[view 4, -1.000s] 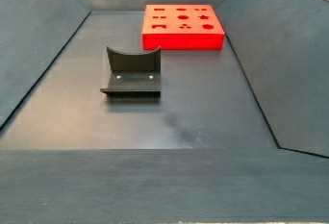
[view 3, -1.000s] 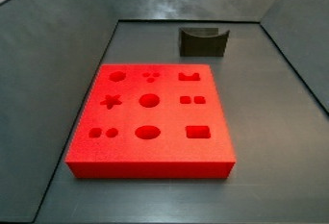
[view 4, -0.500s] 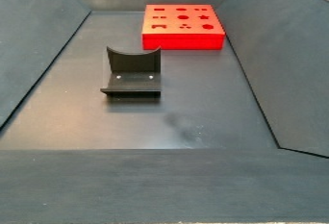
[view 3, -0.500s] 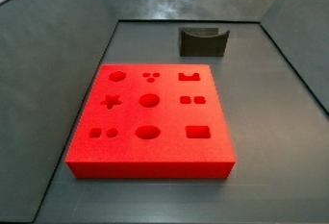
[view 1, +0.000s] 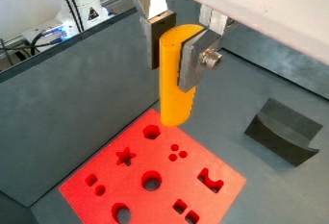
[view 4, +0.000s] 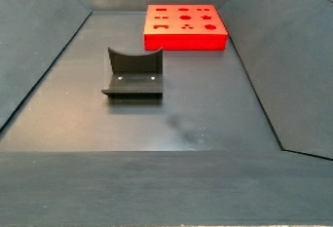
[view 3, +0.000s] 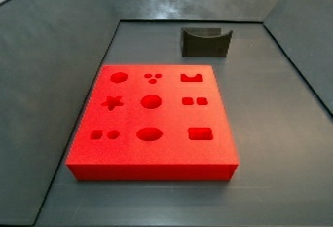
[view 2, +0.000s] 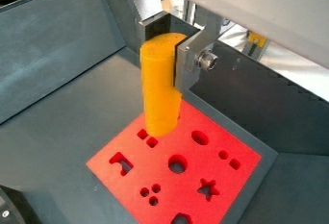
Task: Pick up the oval object. Move up. Move to above the board. Insert the oval object.
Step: Insert the oval object.
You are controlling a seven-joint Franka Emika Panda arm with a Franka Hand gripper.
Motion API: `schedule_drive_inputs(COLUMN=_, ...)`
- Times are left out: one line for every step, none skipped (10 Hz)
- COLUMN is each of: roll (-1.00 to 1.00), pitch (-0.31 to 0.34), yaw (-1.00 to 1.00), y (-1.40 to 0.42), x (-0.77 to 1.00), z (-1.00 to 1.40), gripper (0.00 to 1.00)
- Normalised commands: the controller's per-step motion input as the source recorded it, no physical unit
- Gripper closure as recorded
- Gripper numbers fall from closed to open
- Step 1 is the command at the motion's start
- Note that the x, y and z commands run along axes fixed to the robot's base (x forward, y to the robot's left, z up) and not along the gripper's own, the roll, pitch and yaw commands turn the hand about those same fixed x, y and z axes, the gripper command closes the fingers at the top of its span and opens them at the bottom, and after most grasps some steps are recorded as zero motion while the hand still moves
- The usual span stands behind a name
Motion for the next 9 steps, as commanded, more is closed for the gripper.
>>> schedule_drive_inputs(roll=-0.05, pitch=0.027, yaw=-0.56, y=0.16, x=-0.09, z=-0.34, gripper=1.00)
schedule_drive_inputs(roll=-0.03, pitch=0.061, yaw=-0.97, y=0.00, x=0.00, z=-0.44, gripper=1.00)
schedule_drive_inputs(roll=-0.05, pitch=0.100, yaw=-0.78, y=0.13, x=0.19, z=-0.27, gripper=1.00)
schedule_drive_inputs(roll=0.00, pitch=0.000, yaw=0.00, y=0.04, x=0.00, z=0.00, gripper=1.00)
schedule_drive_inputs(roll=-0.05, pitch=0.000, yaw=0.02, y=0.02, x=0.52, z=-0.49, gripper=1.00)
schedule_drive_inputs(roll=-0.12, pitch=-0.066, yaw=0.25, y=0.00, x=0.54, z=-0.77, gripper=1.00)
schedule_drive_inputs(roll=-0.13, pitch=-0.053, yaw=0.49, y=0.00, x=0.47, z=-0.88, gripper=1.00)
schedule_drive_inputs(roll=-0.24, pitch=0.000, yaw=0.51, y=0.00, x=0.63, z=-0.84, gripper=1.00)
schedule_drive_inputs(roll=-0.16, pitch=0.000, yaw=0.45, y=-0.09, x=0.64, z=-0.89, gripper=1.00)
